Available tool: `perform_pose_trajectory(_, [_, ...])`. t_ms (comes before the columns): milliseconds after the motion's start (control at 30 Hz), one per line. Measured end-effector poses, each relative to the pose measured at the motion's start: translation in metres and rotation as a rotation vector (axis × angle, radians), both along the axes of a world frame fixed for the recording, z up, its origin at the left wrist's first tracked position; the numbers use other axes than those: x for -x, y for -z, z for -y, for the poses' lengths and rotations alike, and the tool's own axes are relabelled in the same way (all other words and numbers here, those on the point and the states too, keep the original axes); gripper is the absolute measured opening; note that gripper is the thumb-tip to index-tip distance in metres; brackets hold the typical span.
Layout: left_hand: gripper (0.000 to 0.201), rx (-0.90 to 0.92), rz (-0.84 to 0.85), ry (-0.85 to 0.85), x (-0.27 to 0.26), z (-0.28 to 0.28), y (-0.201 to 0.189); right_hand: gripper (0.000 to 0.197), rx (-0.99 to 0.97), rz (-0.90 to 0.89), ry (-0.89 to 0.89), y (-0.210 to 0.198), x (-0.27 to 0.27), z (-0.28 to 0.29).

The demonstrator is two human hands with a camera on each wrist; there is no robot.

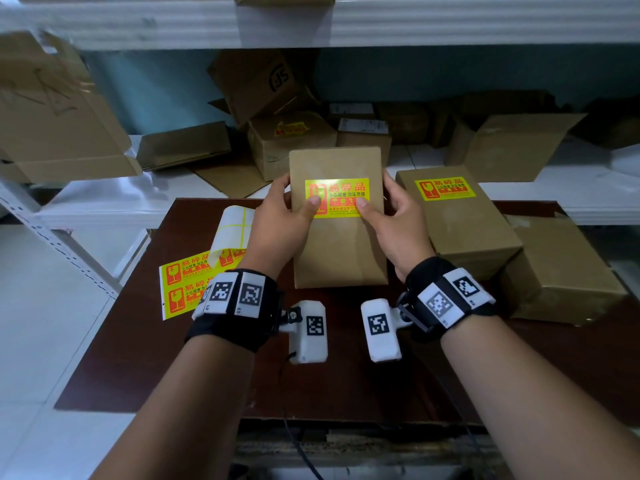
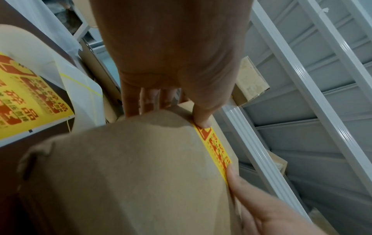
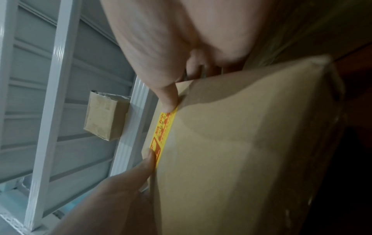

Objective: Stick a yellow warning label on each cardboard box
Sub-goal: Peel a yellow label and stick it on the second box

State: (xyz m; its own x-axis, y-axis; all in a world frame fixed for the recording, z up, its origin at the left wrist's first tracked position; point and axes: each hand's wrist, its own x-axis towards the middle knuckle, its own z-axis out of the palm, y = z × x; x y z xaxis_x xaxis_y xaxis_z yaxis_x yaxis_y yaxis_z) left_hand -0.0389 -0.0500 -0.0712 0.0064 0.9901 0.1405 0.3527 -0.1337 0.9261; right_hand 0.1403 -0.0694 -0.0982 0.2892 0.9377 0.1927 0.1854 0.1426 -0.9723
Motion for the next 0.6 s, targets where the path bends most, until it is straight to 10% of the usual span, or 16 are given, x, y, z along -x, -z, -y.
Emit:
perform_pose_trajectory(433, [0.109, 0.161, 0.151, 0.392, 0.017, 0.002, -0.002, 0.049, 0.046, -0.069, -0.122, -0.019, -0.002, 0.008])
perform_pose_trajectory(600, [0.115, -0.026, 0.055, 0.402, 0.003, 0.003, 0.003, 0.076, 0.011, -0.030, 0.046, -0.027, 0.011, 0.007])
